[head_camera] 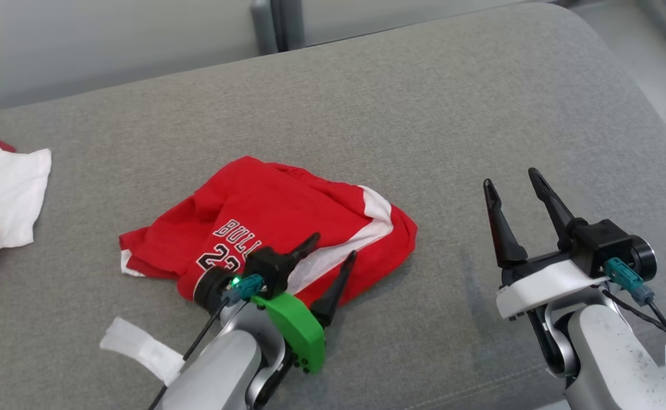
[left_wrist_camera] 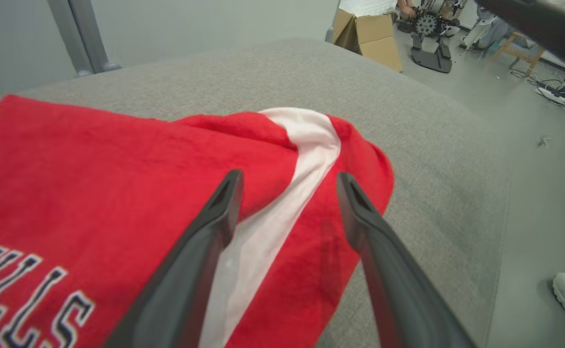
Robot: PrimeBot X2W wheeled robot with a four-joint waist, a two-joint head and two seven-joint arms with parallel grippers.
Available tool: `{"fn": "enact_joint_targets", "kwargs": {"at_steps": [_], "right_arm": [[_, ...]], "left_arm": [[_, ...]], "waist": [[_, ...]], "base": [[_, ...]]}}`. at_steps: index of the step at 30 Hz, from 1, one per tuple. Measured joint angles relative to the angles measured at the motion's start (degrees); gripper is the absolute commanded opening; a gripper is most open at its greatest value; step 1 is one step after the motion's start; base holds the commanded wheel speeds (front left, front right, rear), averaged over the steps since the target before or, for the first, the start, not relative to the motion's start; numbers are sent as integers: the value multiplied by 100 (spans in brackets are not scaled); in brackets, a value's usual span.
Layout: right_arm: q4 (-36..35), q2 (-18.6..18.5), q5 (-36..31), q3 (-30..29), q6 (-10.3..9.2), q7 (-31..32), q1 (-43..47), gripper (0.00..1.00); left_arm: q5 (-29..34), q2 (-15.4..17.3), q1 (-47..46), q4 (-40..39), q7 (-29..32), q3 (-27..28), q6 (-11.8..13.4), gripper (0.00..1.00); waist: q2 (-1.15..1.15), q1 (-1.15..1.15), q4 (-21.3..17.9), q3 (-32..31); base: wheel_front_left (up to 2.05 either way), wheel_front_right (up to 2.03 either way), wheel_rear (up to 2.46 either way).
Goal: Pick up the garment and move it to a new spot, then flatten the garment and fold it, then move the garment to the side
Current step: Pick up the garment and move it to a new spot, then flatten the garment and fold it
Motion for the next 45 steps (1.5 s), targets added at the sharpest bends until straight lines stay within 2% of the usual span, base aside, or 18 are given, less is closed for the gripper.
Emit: {"fn": "enact_joint_targets", "kwargs": {"at_steps": [4,10,16,19,45], "right_arm": [[62,-46,0,-46,0,0,5,100],[64,-93,1,-225,-9,0,90,100],[78,-75,0,-119,-3,0,175,100],[77,-78,-1,-108,-3,0,177,100],[36,-76,-18,-86,51,0,174,100]], "left_arm": [[-229,7,379,107,2,135,162,100],[-491,7,783,238,51,158,227,100],[-690,11,1065,271,42,531,519,100],[-893,11,1191,308,42,668,571,100],[-1957,11,1368,406,615,1037,632,100]], "waist": [[0,0,285,-131],[0,0,734,-323],[0,0,1102,-506],[0,0,1185,-594],[0,0,717,-374]], "base": [[0,0,0],[0,0,0],[0,0,0],[0,0,0],[0,0,0]]}}
